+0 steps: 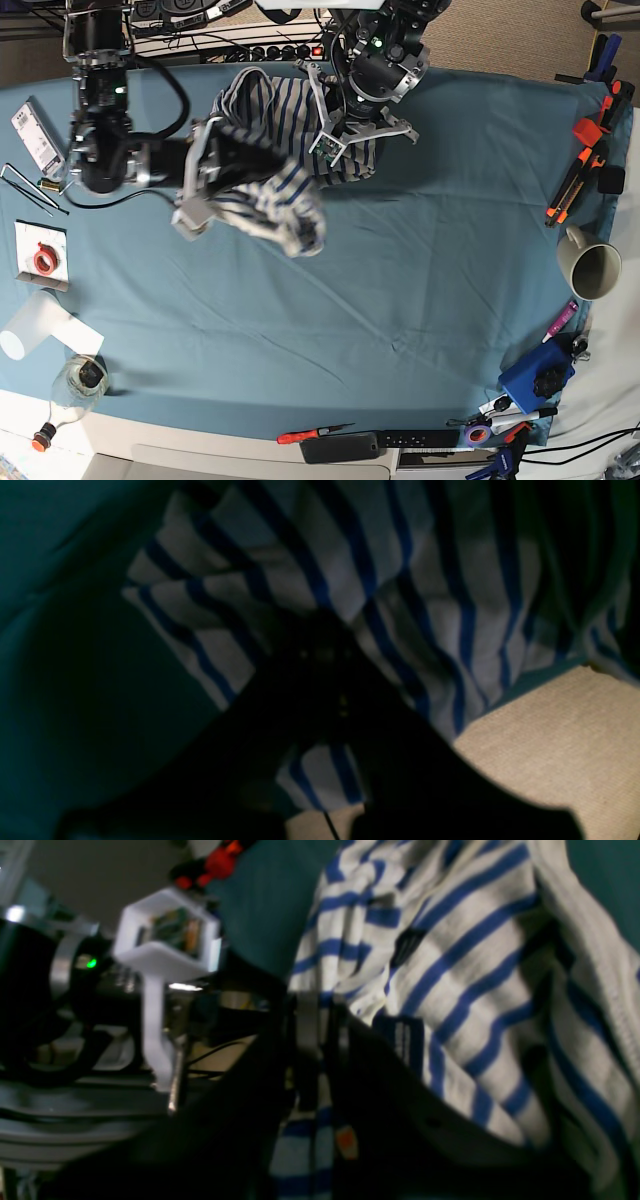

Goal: Fold the T-shirt properly
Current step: 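Fold the lifted end over onto the stack toward the left gripper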

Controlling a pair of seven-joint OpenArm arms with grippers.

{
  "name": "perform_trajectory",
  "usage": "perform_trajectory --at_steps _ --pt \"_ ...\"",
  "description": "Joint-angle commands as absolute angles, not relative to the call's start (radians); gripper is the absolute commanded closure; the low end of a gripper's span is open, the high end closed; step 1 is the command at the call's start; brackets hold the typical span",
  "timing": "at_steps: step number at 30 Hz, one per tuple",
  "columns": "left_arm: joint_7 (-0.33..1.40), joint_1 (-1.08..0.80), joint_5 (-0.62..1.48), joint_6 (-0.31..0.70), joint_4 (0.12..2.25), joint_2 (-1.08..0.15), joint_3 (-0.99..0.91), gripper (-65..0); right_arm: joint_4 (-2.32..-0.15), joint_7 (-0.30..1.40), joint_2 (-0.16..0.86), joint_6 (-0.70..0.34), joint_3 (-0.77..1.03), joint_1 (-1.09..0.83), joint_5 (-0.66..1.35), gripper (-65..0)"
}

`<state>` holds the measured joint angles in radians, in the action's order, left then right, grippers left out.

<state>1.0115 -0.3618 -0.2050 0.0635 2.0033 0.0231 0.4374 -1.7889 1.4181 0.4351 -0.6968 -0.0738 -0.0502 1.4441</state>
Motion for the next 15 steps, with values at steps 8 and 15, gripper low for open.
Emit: perform_trajectory --at_steps 8,15 --pt "1.006 -0.360 -0.238 0.003 2.012 0.033 0.442 0.0 -1.806 1.396 0.448 -0.698 -0.261 0.021 1.443 0.0" --pt "1.075 -0.360 -0.363 -0.120 2.109 0.033 0.442 0.0 -1.806 1.396 0.448 -0.698 -0.293 0.037 1.413 0.0"
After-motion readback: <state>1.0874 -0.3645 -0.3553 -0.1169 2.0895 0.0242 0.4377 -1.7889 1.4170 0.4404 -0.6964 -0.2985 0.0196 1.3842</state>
